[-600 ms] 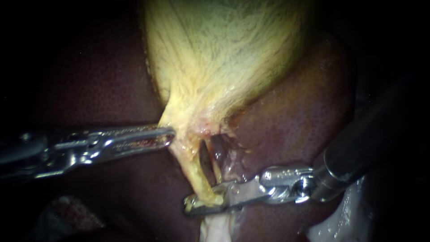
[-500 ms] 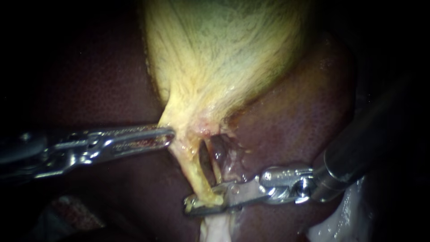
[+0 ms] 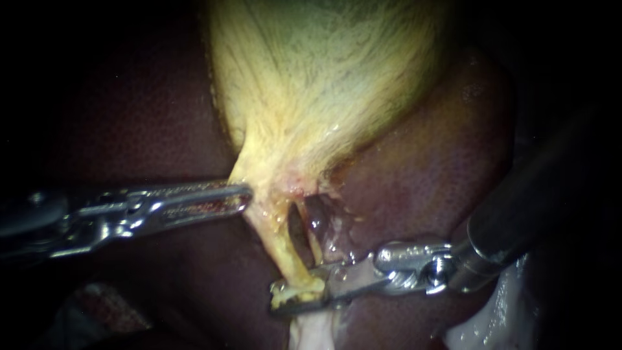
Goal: Going back first clip left tube
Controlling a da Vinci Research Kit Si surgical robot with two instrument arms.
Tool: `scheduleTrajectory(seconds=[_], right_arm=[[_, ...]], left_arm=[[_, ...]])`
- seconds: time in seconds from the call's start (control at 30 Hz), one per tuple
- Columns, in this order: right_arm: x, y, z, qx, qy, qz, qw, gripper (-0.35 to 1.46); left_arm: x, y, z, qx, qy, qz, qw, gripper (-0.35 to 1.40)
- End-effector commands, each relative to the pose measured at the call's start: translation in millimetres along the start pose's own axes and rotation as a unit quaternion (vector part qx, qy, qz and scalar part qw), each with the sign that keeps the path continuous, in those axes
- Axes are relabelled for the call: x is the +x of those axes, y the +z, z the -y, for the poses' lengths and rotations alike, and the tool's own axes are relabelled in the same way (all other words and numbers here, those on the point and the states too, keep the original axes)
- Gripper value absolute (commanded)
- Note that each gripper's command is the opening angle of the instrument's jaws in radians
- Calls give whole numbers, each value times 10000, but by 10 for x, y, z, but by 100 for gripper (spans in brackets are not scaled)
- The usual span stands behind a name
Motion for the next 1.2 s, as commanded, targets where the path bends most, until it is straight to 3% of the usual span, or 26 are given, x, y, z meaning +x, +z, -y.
scheduleTrajectory(seconds=[0.03,0.3,0.57,0.8,1.2], right_arm=[[0,-1,-2,-64,-146,-13,9999,53],[12,-22,-13,-669,-815,-7,9944,60],[12,-43,-10,-736,-922,1,9930,60],[12,-78,0,-671,-963,-14,9931,60],[41,-156,13,-835,-1294,20,9881,60]], left_arm=[[0,0,0,3,1,0,10000,-5],[1,-3,-1,9,4,-2,10000,-5],[2,-5,-1,12,6,-3,10000,-5],[3,-4,-3,15,9,-3,10000,-5],[7,3,-11,11,20,1,10000,-5]])
